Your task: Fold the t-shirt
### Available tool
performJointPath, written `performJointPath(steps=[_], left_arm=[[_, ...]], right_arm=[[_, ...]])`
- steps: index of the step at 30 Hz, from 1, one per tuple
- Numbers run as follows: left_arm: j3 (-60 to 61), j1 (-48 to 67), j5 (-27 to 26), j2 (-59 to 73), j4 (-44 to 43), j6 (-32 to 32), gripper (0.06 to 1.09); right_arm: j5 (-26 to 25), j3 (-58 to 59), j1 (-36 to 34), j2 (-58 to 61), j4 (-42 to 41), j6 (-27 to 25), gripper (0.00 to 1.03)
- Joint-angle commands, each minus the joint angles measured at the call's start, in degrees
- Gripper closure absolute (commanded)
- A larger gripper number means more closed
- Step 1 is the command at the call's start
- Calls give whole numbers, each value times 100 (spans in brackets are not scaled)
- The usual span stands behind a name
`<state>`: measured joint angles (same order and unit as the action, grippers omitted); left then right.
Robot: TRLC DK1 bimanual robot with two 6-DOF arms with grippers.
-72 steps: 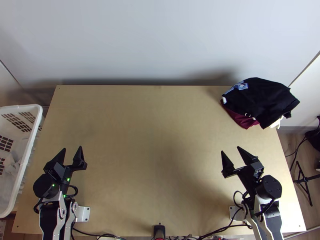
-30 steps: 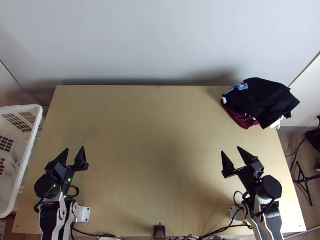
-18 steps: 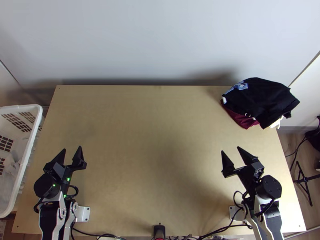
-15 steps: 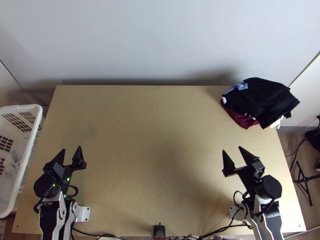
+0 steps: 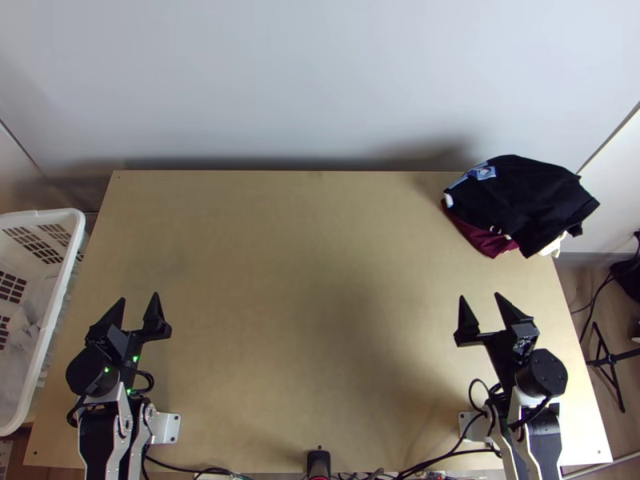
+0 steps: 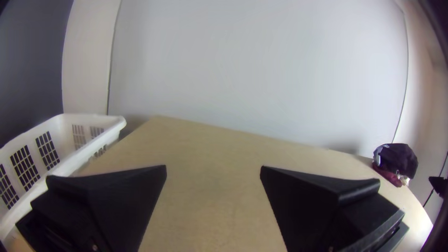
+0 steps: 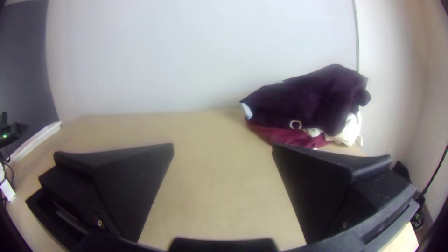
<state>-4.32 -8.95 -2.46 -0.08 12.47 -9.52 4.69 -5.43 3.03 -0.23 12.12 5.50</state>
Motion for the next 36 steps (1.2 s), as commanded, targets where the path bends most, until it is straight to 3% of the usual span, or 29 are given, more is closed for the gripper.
performJointPath(steps=[1,7,25,28,36], left_arm=[[10,-10,17,-1,10,328,11],[1,192,17,8,19,328,11],[1,166,44,16,10,521,11],[1,166,44,60,-43,530,11],[-148,420,35,201,-227,556,11]], right_arm=[[-108,7,-206,41,71,-58,5],[-328,7,-57,58,106,-110,5],[-355,7,-241,199,54,-189,5],[-355,-2,-232,410,-175,-5,5],[-372,-336,-347,375,-289,-268,5]])
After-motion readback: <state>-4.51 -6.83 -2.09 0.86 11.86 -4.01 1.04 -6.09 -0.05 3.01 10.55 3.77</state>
